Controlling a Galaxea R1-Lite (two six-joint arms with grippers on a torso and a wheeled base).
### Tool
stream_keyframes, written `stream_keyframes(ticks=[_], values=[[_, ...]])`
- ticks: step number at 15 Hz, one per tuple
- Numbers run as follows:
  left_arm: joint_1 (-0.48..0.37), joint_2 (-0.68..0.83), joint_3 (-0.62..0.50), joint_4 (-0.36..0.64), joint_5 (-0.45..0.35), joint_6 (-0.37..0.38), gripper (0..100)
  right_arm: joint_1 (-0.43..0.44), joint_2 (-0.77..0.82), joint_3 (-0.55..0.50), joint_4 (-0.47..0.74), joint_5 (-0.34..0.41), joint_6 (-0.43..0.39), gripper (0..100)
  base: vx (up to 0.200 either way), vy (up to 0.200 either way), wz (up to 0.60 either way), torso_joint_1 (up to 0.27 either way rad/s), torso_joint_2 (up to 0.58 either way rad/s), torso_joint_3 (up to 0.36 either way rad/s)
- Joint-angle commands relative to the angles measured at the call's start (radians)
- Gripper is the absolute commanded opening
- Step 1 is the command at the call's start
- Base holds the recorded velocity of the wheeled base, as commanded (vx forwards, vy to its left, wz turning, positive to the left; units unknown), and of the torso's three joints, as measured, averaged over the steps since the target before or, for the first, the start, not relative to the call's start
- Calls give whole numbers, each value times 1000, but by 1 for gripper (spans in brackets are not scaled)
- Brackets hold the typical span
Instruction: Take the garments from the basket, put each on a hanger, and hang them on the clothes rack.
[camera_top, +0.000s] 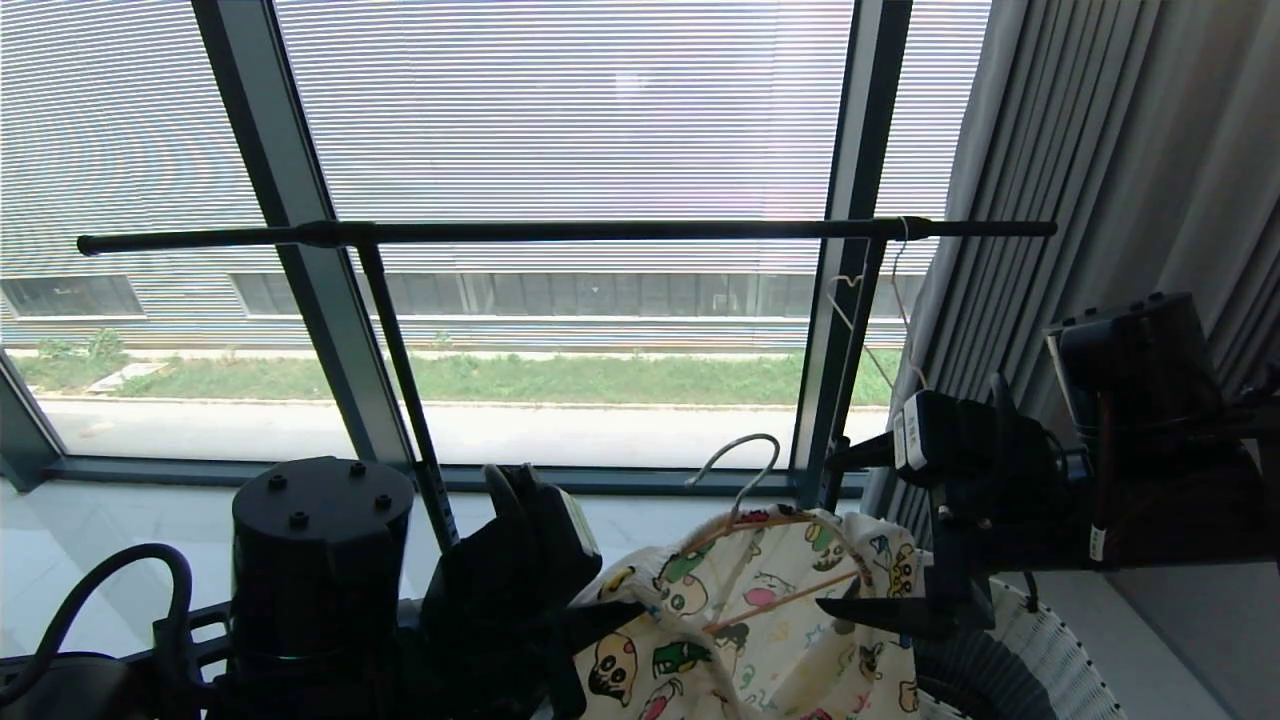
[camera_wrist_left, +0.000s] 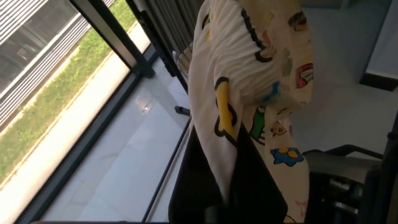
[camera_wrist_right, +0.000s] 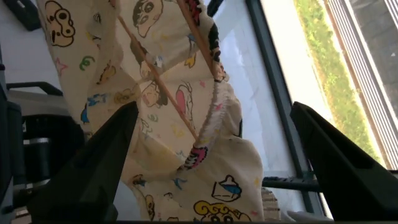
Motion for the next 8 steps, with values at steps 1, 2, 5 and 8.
stream_keyframes(ticks=[1,2,5,8], values=[[-3,-2,1,0,0,1,0,35,68,-19,3,-2,-1,100,0,0,0,0,0,0],[-3,-10,1,0,1,1,0,39,90,-27,3,-5,-4,100,0,0,0,0,0,0],[-4,-28,1,0,0,1,0,36,134,-28,1,-44,-7,100,0,0,0,0,0,0],[-4,-39,1,0,0,-1,0,27,148,-31,-3,-60,-7,100,0,0,0,0,0,0]])
